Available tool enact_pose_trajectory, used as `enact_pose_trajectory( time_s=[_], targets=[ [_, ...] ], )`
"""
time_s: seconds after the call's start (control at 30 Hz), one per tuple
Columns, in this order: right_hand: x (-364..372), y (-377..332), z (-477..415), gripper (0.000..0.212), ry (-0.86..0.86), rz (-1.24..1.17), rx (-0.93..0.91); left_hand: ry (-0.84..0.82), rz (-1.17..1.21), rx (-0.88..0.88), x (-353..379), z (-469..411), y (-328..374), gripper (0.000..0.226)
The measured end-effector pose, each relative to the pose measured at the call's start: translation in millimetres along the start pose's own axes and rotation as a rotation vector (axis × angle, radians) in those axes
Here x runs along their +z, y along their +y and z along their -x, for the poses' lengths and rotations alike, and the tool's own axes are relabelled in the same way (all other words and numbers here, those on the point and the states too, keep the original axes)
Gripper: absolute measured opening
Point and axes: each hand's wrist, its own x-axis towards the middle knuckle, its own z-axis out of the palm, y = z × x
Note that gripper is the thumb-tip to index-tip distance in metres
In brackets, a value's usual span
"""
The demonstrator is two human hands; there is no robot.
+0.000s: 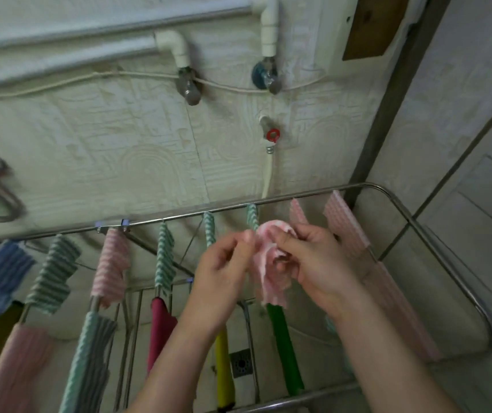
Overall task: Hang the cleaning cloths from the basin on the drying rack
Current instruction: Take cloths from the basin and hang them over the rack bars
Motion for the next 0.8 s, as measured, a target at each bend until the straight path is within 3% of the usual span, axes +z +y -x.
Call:
enact_pose_trajectory(
  time_s=[0.13,0.2,0.27,0.37,0.4,0.5,0.63,0.7,0.8],
  targets=[
    [58,11,23,0.025,0.000,0.188,-0.060,0.034,-0.046,-0.007,-56,32,5,0.004],
    [79,11,29,0.016,0.000,0.230,-0.099,0.044,0.017,-0.053,-86,43,8,0.014],
    [91,8,33,0.011,0.000,0.233,-0.141,-0.027,0.042,-0.063,-99,50,15,0.009],
    [127,12,44,0.011,-0.097,0.245,-0.184,-0.051,-0.173,0.035,-113,69,14,0.028],
    [129,14,45,0.012,-0.134,0.251,-0.189,-0.025,-0.193,0.039,-110,71,13,0.025],
    [138,13,44,0.042,-0.318,0.249,-0.137,-0.002,-0.056,-0.032,-132,81,21,0.010],
    [133,9,40,0.060,-0.581,0.101,0.026,-0.104,0.216,-0.215,-168,91,21,0.026],
    [133,9,35,0.050,-0.571,0.027,0.091,-0.045,0.287,-0.266,-175,93,19,0.046],
    [141,10,29,0.018,-0.572,-0.019,0.181,0.186,0.178,-0.324,-182,96,18,0.036]
  ],
)
